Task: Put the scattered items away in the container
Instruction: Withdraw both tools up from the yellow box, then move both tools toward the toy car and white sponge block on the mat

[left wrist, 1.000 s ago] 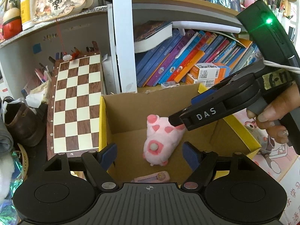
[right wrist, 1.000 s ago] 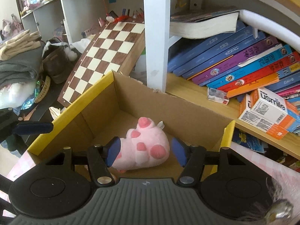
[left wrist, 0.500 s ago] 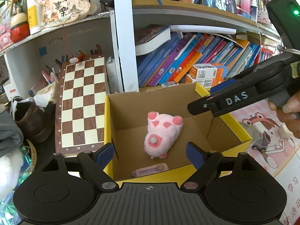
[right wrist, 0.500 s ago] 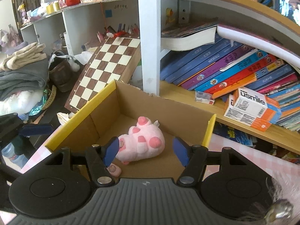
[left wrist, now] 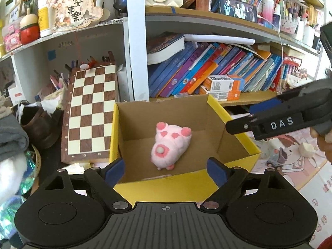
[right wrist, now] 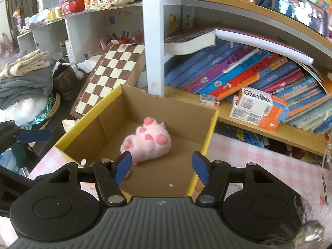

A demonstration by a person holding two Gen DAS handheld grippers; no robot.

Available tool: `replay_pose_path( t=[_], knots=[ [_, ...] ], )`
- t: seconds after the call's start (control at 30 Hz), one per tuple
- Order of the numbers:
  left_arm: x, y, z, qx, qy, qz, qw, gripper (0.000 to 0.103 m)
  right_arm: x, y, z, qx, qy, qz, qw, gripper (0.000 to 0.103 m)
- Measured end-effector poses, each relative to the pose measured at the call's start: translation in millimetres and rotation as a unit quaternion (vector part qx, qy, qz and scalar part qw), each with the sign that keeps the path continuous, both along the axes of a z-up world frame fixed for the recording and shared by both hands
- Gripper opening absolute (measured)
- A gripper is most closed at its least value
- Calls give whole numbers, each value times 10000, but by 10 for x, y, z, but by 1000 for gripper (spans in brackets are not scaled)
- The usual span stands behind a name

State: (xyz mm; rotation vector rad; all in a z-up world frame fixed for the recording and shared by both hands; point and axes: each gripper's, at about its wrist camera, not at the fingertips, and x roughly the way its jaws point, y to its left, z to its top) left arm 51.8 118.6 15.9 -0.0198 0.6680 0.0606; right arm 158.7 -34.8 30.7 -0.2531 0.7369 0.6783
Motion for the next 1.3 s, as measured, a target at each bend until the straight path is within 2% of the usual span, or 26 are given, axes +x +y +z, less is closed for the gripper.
replay_pose_path(
  t=[0.37,0.43,0.87,1.3],
  knots=[
    [-142,-187,-2,47,-3,47,10000,91,-345,-321,-75,-59,-86,-322,9994,68],
    [-166,-232,4,83,0,12,10000,92,-402,-381,-88,-70,-106,-378,9992,71],
    [-349,-482,12,225,87,-134,9996,94,-720,-756,-176,-85,-80,-685,9976,73],
    [-416,-758,2,346,201,-272,9988,94,-922,-1099,-259,-73,-54,-958,9954,85]
  ],
)
